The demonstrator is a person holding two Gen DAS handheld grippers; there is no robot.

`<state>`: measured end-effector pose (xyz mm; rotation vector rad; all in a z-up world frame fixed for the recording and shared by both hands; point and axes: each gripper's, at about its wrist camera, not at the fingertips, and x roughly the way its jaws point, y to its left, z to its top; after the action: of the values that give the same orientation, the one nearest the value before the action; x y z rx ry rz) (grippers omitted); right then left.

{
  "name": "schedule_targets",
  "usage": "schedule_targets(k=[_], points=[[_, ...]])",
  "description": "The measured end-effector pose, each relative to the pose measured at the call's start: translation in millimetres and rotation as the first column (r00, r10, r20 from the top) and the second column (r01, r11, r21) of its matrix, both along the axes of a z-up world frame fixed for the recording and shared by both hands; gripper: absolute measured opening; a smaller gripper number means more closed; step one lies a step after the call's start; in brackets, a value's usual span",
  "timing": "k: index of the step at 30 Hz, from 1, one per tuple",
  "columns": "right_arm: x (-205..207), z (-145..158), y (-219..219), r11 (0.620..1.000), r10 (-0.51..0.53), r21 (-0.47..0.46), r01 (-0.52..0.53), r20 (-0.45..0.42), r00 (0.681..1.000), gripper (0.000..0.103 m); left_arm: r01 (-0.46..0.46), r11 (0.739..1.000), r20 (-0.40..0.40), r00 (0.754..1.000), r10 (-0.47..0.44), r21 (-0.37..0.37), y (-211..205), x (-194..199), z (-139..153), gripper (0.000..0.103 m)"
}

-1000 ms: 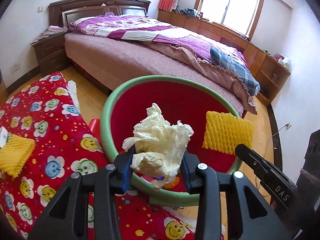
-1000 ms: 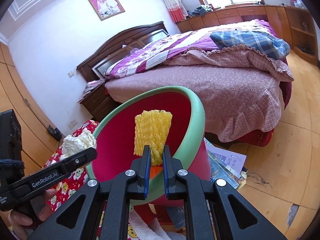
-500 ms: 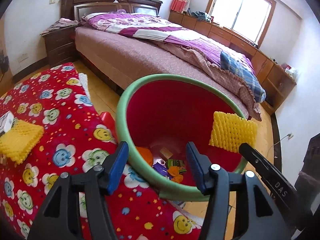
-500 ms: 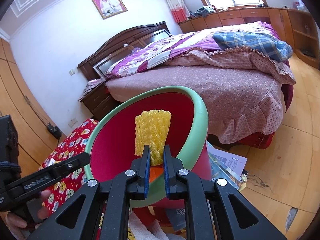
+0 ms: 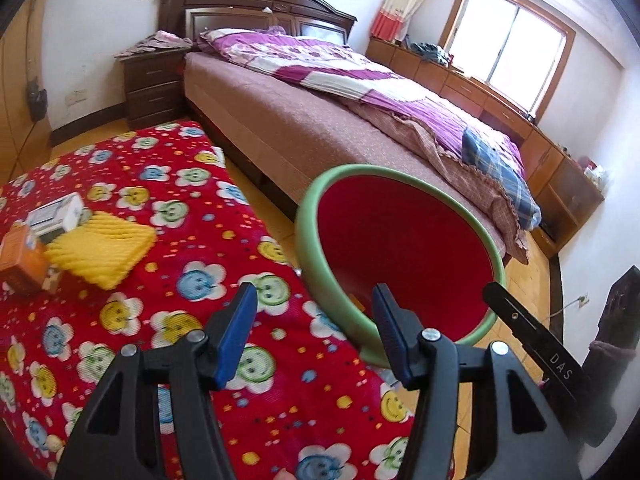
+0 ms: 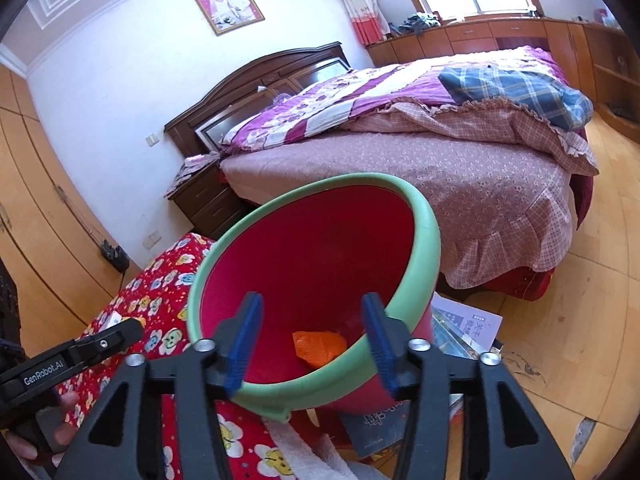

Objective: Collect trash
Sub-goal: 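Move both open grippers back over the remaining items on the bedspread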

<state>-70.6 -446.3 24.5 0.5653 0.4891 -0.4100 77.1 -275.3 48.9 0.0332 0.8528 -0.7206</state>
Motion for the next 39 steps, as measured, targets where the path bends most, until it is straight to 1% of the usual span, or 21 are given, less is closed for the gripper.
schedule_targets(k=[7, 8, 10, 11, 20, 26, 32, 34, 38, 39], points=[[-4, 7, 15, 1.0, 0.007, -0.009, -0.007, 0.006, 1.0, 0.06, -0.062, 0.998, 0.01, 0.998, 0.062, -0.029, 34, -1, 9, 0.059], [-4, 10, 18, 1.0, 0.01, -0.016, -0.009, 0.009, 1.0, 0.061, -0.071, 0.997, 0.013, 0.997, 0.072, -0.032, 39, -2, 11, 0.059], [-5, 14, 25, 0.999, 0.014, -0.031, -0.013, 0.014, 1.0, 0.067, -0.085, 0.996, 0.02, 0.996, 0.086, -0.031, 47, -2, 13, 0.059], [-5, 16, 28, 0.999, 0.017, -0.036, -0.016, 0.017, 1.0, 0.068, -0.096, 0.995, 0.026, 0.995, 0.097, -0.029, 53, -2, 14, 0.059], [11, 23, 60, 0.994, 0.088, -0.06, -0.087, 0.009, 0.996, 0.068, -0.18, 0.983, 0.04, 0.983, 0.182, -0.04, 100, 9, 19, 0.06], [29, 22, 77, 0.989, 0.137, -0.057, -0.137, -0.013, 0.991, 0.068, -0.259, 0.966, 0.062, 0.964, 0.26, -0.027, 134, 28, 21, 0.06], [48, 22, 90, 0.982, 0.181, -0.056, -0.183, -0.038, 0.983, 0.068, -0.333, 0.943, 0.107, 0.938, 0.331, 0.009, 165, 47, 21, 0.062], [53, 23, 94, 0.98, 0.191, -0.054, -0.193, -0.041, 0.981, 0.068, -0.355, 0.935, 0.116, 0.929, 0.351, 0.015, 175, 55, 21, 0.071], [65, 25, 105, 0.974, 0.213, -0.064, -0.216, -0.053, 0.976, 0.068, -0.395, 0.918, 0.138, 0.912, 0.387, 0.036, 191, 71, 17, 0.073], [68, 25, 107, 0.973, 0.217, -0.067, -0.22, -0.055, 0.975, 0.068, -0.402, 0.914, 0.141, 0.909, 0.393, 0.044, 192, 74, 16, 0.077]])
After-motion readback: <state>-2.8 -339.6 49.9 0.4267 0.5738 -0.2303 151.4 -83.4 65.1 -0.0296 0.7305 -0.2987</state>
